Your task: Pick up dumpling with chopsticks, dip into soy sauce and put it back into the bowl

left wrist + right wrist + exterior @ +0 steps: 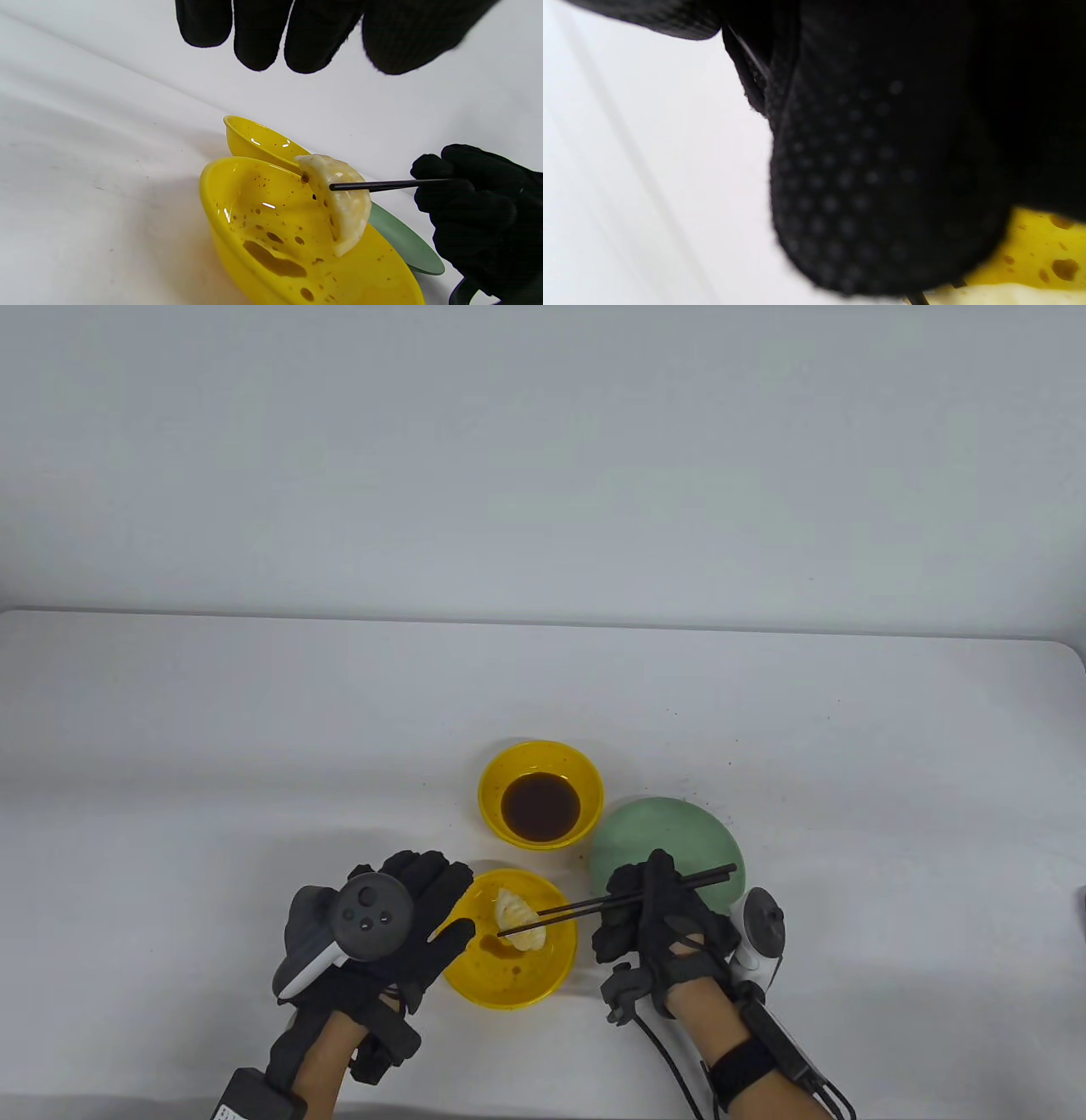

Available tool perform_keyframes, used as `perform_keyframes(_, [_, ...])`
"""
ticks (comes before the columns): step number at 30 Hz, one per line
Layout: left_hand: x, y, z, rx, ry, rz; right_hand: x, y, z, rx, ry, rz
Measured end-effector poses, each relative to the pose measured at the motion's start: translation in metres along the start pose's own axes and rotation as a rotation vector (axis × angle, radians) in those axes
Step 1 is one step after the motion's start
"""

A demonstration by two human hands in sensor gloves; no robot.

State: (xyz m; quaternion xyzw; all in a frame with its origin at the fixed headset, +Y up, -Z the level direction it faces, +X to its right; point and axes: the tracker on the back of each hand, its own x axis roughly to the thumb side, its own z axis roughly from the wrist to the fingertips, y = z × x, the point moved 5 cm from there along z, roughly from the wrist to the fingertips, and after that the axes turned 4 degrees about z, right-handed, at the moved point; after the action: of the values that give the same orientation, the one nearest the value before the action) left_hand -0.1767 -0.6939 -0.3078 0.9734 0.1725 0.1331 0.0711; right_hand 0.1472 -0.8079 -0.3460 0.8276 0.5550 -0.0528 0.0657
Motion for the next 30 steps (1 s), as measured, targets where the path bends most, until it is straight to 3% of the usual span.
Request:
perform_keyframes(13, [0.000, -0.002, -0.001, 0.010, 0.013, -0.006, 0.001, 0.001, 0.003, -0.014, -0.016, 0.060])
perform_keyframes(21, [-0.003, -0.003, -0.001, 0.018, 0.001, -0.018, 0.044, 0.001, 0.031, -0.103, 0.095, 0.181])
perform_keyframes(30, [-0.007, -0.002, 0.002, 0.000, -0.017, -0.031, 0.052, -0.007, 0.082, -0.224, 0.158, -0.089])
